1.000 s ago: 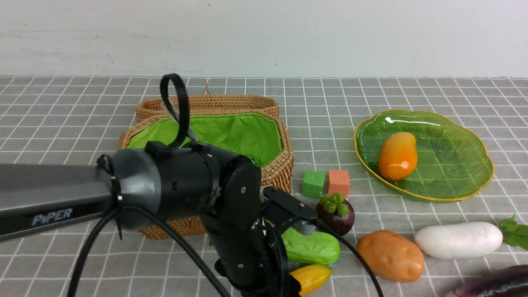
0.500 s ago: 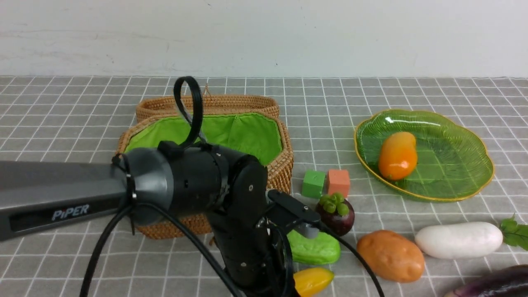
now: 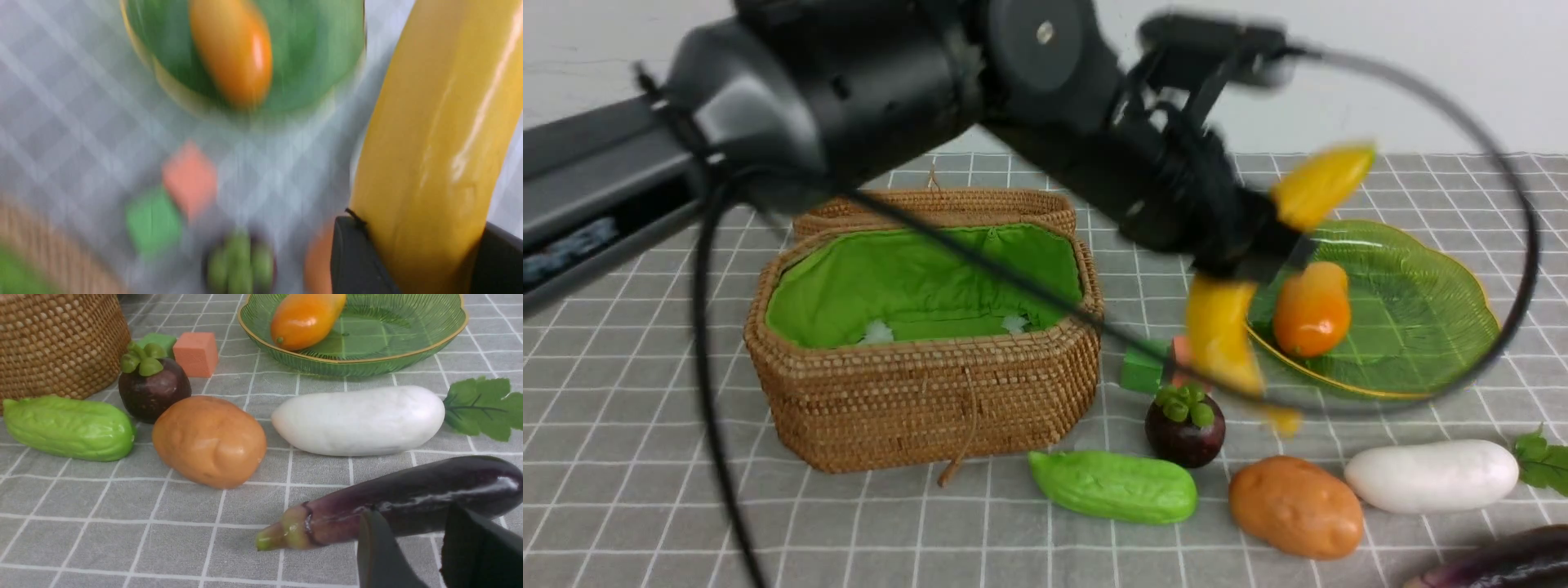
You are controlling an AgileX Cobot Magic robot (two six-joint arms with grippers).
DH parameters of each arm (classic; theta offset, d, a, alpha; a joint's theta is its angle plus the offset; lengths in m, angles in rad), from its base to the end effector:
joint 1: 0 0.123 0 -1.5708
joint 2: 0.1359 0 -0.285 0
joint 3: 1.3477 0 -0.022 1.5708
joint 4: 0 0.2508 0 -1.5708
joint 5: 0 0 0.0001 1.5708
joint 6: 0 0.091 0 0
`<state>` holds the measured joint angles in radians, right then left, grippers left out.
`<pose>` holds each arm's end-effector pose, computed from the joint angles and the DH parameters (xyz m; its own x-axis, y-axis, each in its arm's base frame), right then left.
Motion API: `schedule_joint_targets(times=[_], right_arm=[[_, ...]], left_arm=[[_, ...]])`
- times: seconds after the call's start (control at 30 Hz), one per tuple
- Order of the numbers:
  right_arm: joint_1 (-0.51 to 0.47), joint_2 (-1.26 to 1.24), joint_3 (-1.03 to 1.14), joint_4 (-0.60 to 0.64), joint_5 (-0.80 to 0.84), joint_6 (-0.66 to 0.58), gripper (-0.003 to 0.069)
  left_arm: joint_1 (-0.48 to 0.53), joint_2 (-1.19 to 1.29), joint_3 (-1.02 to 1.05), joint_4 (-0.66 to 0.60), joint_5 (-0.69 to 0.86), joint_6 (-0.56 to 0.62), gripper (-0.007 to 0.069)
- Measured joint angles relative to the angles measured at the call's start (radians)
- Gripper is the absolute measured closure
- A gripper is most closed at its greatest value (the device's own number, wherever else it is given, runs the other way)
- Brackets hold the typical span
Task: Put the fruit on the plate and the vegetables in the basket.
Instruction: Use the left arm to grab a banana and put it into the right plate
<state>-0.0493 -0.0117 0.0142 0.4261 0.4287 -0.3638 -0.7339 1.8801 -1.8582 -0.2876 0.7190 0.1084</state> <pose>0.0513 0.0132 0.1740 -0.3075 0.0425 -0.9506 -0.1064 0.9912 0.0787 0.3180 -0.3097 0.3656 -0.5216 0.3244 -0.7891 0.7166 0.6685 -0.1988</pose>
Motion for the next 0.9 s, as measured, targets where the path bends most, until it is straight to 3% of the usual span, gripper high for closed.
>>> schedule_joint_targets(times=[0.3,0.53,0.63,0.8,0.9], right_arm=[[0.0,0.0,0.0,0.0,-0.001,0.0,0.0418],[0.0,0.0,0.0,0.0,-0.001,0.0,0.0418],[0.0,0.0,0.0,0.0,-0.001,0.0,0.0418],[0.0,0.0,0.0,0.0,-0.001,0.0,0.0418],[0.0,0.0,0.0,0.0,-0.001,0.0,0.0418]], left_arm=[[0.0,0.374,-0.196,-0.132,-0.458,-0.067,0.0323],[0.001,0.556,-0.287,-0.145,-0.498,-0.078,0.0323],[0.0,0.59,-0.311,-0.158,-0.531,-0.079,0.0288],[0.0,0.609,-0.323,-0.202,-0.583,-0.081,0.0106],[0.0,0.609,-0.324,-0.208,-0.587,-0.081,0.0039]])
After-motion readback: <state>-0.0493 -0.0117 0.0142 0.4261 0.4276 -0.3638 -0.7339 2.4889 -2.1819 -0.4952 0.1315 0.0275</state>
